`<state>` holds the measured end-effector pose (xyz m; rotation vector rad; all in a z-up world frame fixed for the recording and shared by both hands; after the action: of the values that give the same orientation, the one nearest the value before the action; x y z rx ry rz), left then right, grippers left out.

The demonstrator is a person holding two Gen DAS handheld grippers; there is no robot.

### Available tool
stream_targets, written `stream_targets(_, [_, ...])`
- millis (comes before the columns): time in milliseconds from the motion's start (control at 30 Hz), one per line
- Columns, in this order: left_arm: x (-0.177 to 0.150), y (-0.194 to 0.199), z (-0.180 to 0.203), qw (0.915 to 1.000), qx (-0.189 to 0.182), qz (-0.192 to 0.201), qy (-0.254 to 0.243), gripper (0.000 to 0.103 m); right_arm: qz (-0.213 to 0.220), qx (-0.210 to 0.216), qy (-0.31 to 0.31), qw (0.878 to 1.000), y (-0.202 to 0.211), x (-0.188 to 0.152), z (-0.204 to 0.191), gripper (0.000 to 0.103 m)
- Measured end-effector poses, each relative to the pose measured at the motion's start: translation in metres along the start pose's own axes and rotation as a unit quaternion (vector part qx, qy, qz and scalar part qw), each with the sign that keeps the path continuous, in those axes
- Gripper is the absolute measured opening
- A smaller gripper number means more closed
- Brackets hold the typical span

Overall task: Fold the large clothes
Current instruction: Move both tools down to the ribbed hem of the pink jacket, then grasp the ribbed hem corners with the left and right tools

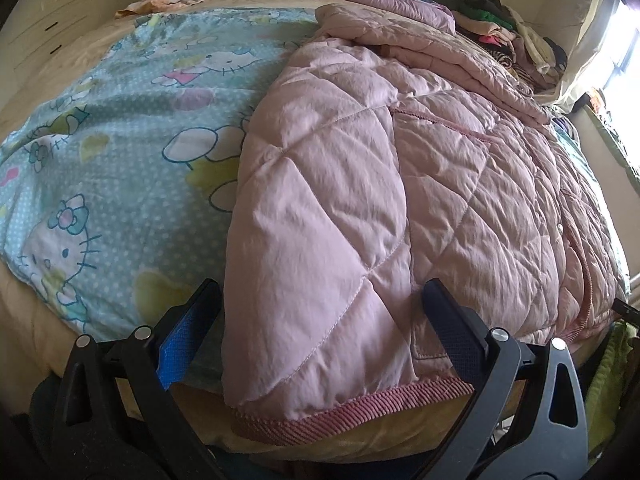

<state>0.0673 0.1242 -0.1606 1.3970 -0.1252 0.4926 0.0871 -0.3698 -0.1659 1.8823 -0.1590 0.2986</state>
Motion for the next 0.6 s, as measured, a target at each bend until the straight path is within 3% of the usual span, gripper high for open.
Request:
stream_targets(133, [0.000,0.000,0.000,1.0000,-0.002,0.003,0.001,0.095,-0.004,0.022,-0.005,1.000,-0.002,-0.004,-0.002,0.075])
stream_targets(300, [0.001,0.007,0.005,0.9996,-0.021,0.018,-0.001,0.095,0.027,0.044,0.006,0.999,0.011,-0.004,-0.011,0.029])
stream_targets(400, [0.000,0.010,0.012,0.9994,-0.024,0.019,-0.013,0.090,0.055,0.055,0.015,0.997,0.026,-0.001,-0.020,0.019])
stream_targets(500, [0.000,0.014,0.016,0.9992,-0.026,0.022,-0.020,0.074,0.084,0.064,0.028,0.994,0.044,0.007,-0.029,0.017])
stream_targets(567, [-0.001,0.017,0.016,0.9992,-0.022,0.025,-0.022,0.049,0.096,0.069,0.035,0.992,0.051,0.012,-0.034,0.017])
stream_targets(600, [-0.001,0.019,0.015,0.9992,-0.017,0.028,-0.024,0.042,0.099,0.069,0.038,0.992,0.054,0.014,-0.035,0.017])
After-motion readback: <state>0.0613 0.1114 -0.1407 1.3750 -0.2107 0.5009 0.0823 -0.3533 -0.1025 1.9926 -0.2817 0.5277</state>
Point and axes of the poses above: each gripper's, at about its wrist camera, not at the fingertips, and y roughly against the way its jaws point, z to its right, x to its top, the point moved 8 cm from there along -y, roughly the way its jaws point, and after that the axes turned 11 degrees about -z, right-handed, at the moved point
